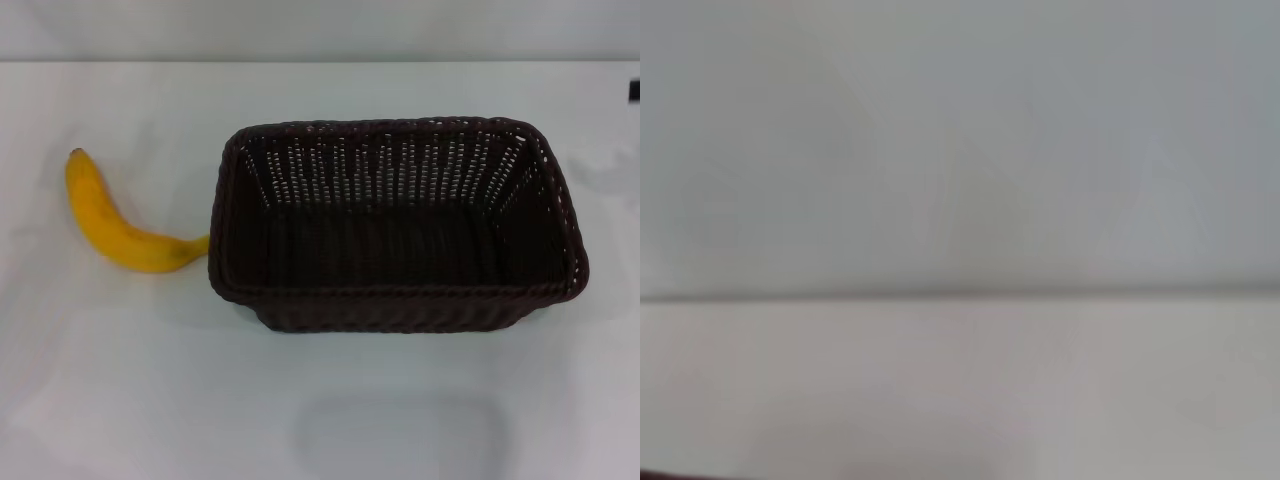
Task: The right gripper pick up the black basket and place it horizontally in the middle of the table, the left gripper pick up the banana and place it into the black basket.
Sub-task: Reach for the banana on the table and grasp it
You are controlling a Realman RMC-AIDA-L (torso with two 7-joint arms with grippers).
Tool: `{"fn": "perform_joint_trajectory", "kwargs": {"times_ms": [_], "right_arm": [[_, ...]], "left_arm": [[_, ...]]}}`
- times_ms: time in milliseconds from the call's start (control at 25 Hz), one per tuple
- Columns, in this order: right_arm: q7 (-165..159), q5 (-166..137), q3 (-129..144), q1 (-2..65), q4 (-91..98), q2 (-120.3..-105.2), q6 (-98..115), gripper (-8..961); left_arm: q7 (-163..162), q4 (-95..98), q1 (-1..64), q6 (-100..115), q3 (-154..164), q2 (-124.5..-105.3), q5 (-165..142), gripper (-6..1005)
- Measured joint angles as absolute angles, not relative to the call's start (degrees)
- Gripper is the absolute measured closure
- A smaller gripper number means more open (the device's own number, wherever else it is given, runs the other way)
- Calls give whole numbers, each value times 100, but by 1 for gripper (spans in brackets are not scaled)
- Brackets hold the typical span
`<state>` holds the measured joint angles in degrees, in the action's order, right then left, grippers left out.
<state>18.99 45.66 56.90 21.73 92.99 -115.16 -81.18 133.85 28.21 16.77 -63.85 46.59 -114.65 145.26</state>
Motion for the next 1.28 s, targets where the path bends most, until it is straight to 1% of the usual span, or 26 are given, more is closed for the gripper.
{"fn": "perform_joint_trajectory", "kwargs": {"times_ms": [80, 160, 280, 400, 520, 640, 760, 880, 1040, 1080, 1120, 1160, 1280], "right_arm": [[2930, 5432, 5525, 1933, 8885, -11500, -7530, 261], [4106, 6309, 5158, 1841, 8206, -11495, -7230, 260], [5848, 7308, 4537, 1873, 6990, -11491, -7129, 260], [7706, 8031, 3915, 2004, 5633, -11492, -7110, 261], [9489, 8604, 3232, 2150, 4297, -11493, -7017, 261], [10761, 8904, 2866, 2197, 3563, -11496, -6909, 261], [11936, 9217, 2745, 2201, 3065, -11514, -6871, 261], [13090, 9736, 2731, 2171, 2570, -11527, -6843, 261], [14210, 10331, 2723, 2146, 2120, -11528, -6880, 261], [14389, 10422, 2723, 2145, 2054, -11530, -6894, 261], [14514, 10489, 2722, 2150, 2016, -11530, -6904, 261], [14591, 10524, 2721, 2167, 1999, -11531, -6917, 260], [14755, 10562, 2714, 2287, 1972, -11540, -6927, 260]], "left_arm": [[12315, 3333, 1508, -6064, 4658, -11458, 13841, 228], [11279, 3838, 1372, -5835, 4646, -11454, 13182, 229], [9675, 4550, 1254, -5619, 4624, -11438, 12082, 231], [7862, 5188, 1214, -5490, 4608, -11351, 10843, 233], [5869, 5709, 1264, -5542, 4598, -11159, 9558, 236], [4123, 6016, 1432, -5867, 4588, -10895, 8477, 238], [2942, 6078, 1707, -6469, 4515, -10592, 7586, 240], [1975, 6068, 2280, -7494, 4111, -10303, 6342, 242], [1359, 5947, 3092, -8743, 3693, -10025, 4706, 245], [1239, 5890, 3311, -9041, 3650, -9965, 4273, 245], [1239, 5890, 3311, -9041, 3650, -9965, 4273, 246], [1018, 5817, 3756, -9584, 3650, -9887, 3329, 247], [934, 5649, 4071, -9840, 3656, -9898, 2653, 249]]}}
